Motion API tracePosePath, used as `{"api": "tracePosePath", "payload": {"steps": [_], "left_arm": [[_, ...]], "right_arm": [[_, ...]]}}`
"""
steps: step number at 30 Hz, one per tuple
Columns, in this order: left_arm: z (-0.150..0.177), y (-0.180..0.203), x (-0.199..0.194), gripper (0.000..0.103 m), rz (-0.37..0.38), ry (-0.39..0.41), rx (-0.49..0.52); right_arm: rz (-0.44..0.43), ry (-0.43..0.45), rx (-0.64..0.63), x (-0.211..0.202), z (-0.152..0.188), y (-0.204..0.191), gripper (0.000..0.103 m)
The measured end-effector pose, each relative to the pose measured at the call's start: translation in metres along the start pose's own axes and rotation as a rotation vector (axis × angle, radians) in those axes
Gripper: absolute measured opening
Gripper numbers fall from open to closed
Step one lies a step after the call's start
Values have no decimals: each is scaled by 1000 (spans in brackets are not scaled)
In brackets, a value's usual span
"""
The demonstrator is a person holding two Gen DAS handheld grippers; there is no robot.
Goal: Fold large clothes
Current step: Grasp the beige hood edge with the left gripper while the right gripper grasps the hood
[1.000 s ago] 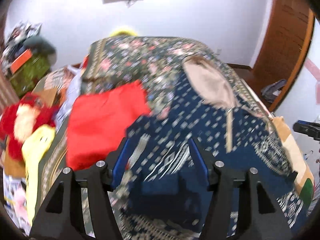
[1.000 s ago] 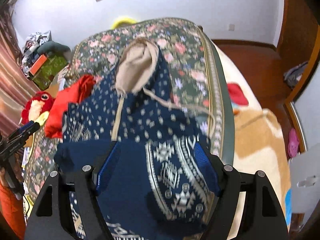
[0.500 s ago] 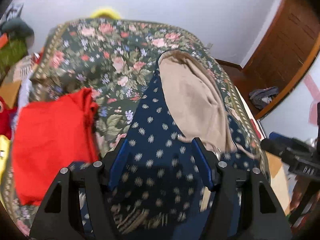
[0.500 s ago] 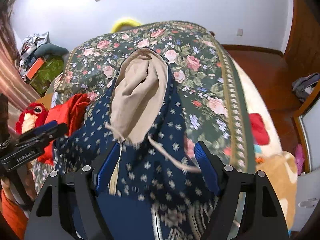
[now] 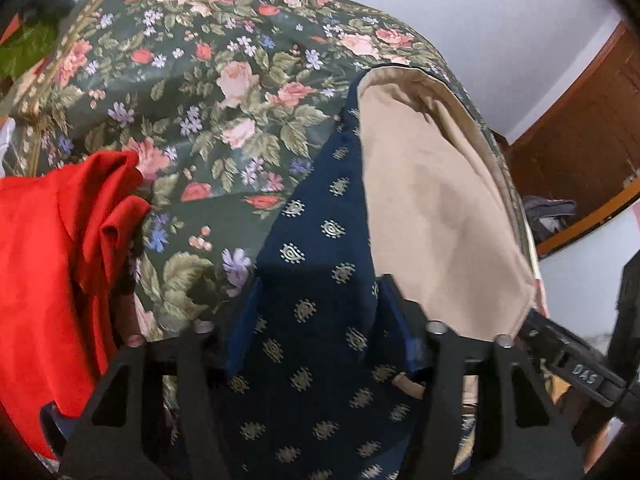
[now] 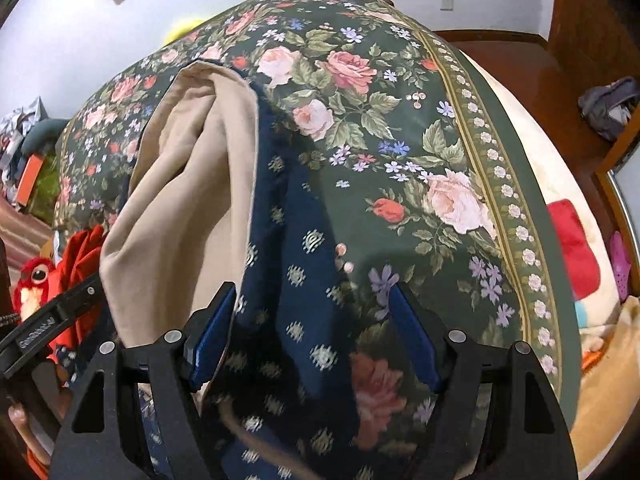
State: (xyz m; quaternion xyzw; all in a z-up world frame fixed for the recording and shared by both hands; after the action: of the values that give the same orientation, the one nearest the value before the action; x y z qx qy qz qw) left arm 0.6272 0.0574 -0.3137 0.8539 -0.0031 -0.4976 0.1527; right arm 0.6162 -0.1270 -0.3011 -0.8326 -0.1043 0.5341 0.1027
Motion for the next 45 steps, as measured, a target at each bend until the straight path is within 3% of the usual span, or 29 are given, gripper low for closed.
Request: {"api": "tracePosePath", "payload": {"steps": [1,3,4,5,6,8,17,26,31,41,43,45], "left_arm": [[0,1,-1,46,-6,12,25],[0,4,-6,22,-11,32,85],[0,5,-8,16,-11,33,101],[1,7,-11,10,-11,32,116],[1,8,-15,8,-11,31,134],[1,9,-24,7,-8,42,149],[8,21,-130,7,87,138,193],[83,34,-219,7,126,165,317],[137,20,-226,7,107,113,329],[224,-14,-202,9,9,-41,310],[234,-19,-203,13,-12,-55,312],[236,-21,-207,28,-5,-50,307]], "right_arm": [[6,16,-5,-2,0,0,68],[15,35,-34,-5,-1,-4,47],[13,40,-52,-6,-1,-7,39],[4,39,-71,-7,0,-11,23],[-1,34,-91,-9,2,-17,15],[13,45,-120,-14,3,-25,11],[-45,146,-206,-88,16,-51,10],[-114,147,-315,-162,90,-65,10],[-126,93,-326,-171,133,-60,10],[-78,-21,-279,-151,197,-37,14],[-51,-39,-302,-151,208,-37,18],[-39,-39,-321,-155,215,-37,29]]}}
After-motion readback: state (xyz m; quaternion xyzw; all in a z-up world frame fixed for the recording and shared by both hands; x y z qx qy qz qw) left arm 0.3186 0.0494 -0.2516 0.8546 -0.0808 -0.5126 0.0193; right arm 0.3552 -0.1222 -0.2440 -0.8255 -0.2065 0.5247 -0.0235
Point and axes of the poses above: each gripper's, at about its wrist camera, not at the fingertips, and x roughly the way its jaws point, y to its right, z to its underside, the point moved 8 cm from there along x, roughly the way its jaws point, and after that the axes turned 2 degrees about y, right-handed, at the moved point
